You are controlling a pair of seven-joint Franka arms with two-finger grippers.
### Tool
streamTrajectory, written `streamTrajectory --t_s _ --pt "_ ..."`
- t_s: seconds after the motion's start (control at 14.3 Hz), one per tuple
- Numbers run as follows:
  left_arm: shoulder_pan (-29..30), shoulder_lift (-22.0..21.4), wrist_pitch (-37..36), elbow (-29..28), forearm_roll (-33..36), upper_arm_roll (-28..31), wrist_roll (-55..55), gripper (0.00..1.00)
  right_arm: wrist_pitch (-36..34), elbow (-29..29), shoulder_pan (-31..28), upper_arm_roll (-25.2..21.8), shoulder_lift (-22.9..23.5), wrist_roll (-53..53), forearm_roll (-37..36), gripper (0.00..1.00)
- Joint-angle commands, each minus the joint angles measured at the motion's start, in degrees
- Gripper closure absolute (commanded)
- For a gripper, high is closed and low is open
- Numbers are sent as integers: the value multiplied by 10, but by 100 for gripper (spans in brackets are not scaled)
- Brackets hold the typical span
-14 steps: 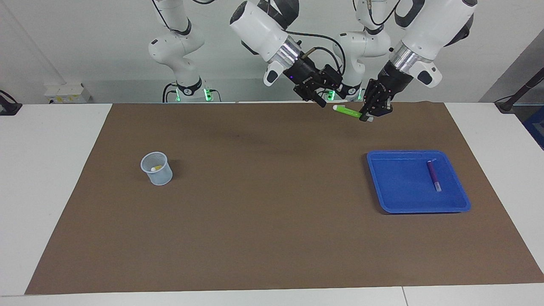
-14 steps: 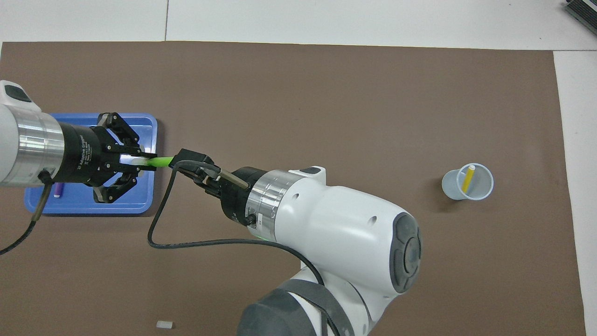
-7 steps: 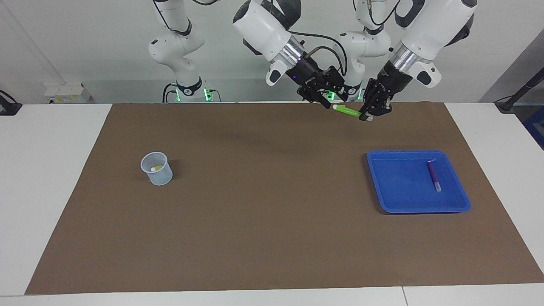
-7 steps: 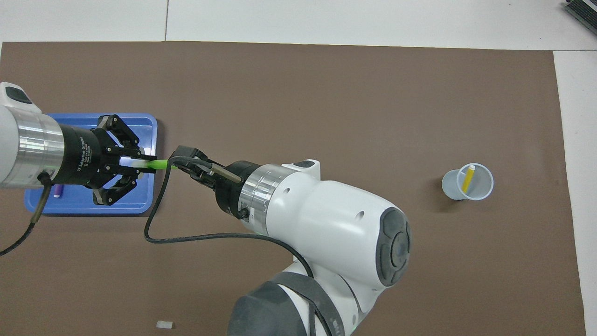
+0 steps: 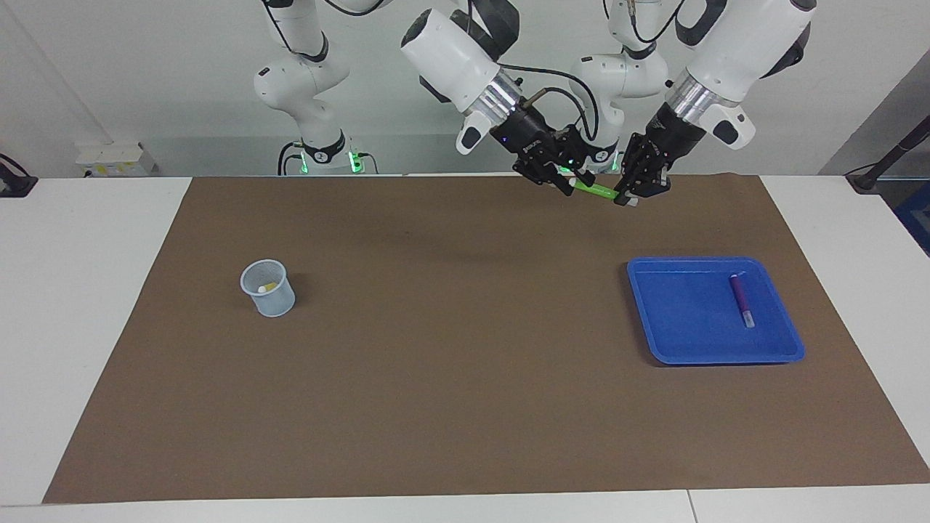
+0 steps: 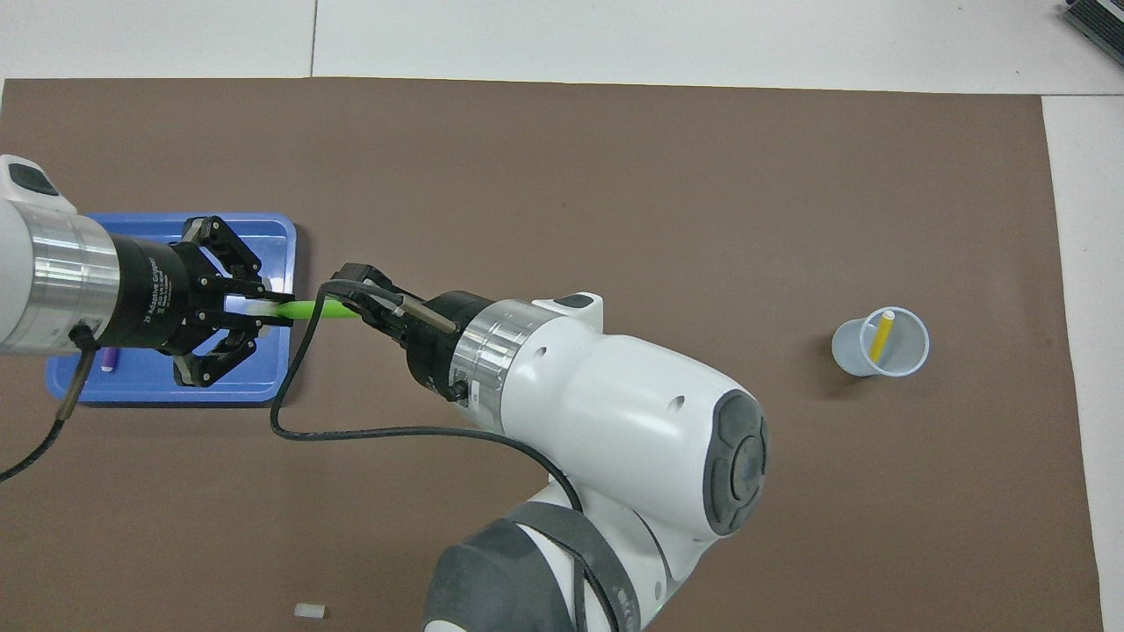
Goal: Transfer and insert pens with both arms
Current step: 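Hold the green pen between both grippers, then open the left gripper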
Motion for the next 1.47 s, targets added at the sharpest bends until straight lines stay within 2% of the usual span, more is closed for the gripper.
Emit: streamTrajectory --t_s 0.0,0.42,0.63,0.7,1.12,1.19,1.26,1.33,1.4 --pt "0 -17 -7 -15 -17 6 -6 100 6 12 1 2 9 15 -12 47" --pt "1 -18 -8 -16 -31 7 -6 100 7 9 3 2 9 14 -11 49" --pt "1 -18 -8 -17 -30 7 -6 100 7 9 2 2 9 14 -11 71" --pt "1 -18 -8 -17 -31 7 -6 100 7 9 2 2 9 14 -11 73" --pt "1 -18 -8 -17 -31 8 -7 100 8 8 1 2 9 13 -9 73" --pt "1 -18 -8 -17 -31 7 -7 100 8 7 0 2 9 9 -9 81" --pt "1 -18 -8 -17 -30 8 -7 100 8 7 -1 2 9 8 -9 95" --pt "1 -18 -8 -17 -30 7 -7 100 8 7 -2 2 9 8 -9 100" --pt "1 -18 -10 -17 -31 8 -7 100 8 7 -2 2 9 10 -9 100"
